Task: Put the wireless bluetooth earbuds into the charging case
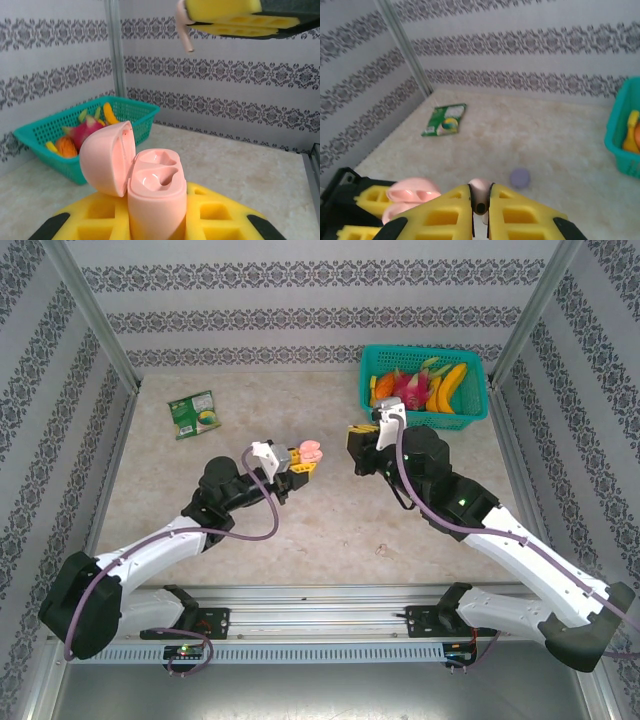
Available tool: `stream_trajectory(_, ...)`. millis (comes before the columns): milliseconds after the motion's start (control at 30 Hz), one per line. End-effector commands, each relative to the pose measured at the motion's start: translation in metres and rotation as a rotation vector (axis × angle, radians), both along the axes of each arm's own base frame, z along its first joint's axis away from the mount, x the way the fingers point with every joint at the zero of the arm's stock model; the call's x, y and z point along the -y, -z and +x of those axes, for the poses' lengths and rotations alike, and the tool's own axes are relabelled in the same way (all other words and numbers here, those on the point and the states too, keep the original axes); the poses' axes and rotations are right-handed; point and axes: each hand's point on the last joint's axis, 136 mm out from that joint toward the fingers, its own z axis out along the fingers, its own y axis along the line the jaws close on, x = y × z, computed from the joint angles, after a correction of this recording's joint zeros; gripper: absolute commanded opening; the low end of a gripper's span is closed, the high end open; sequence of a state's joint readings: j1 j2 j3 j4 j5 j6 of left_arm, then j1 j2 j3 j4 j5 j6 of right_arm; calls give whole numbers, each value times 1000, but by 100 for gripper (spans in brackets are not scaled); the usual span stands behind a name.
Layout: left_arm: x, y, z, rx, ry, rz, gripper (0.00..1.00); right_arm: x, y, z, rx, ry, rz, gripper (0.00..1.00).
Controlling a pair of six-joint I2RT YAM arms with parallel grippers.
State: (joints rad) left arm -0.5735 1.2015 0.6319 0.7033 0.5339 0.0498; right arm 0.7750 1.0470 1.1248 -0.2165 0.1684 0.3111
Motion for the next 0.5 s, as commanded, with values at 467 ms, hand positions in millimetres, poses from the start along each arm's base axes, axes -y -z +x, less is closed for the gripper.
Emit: stream_trajectory(467, 31, -53, 19, 194, -65, -50, 0, -29, -43, -18, 198, -170, 120, 13)
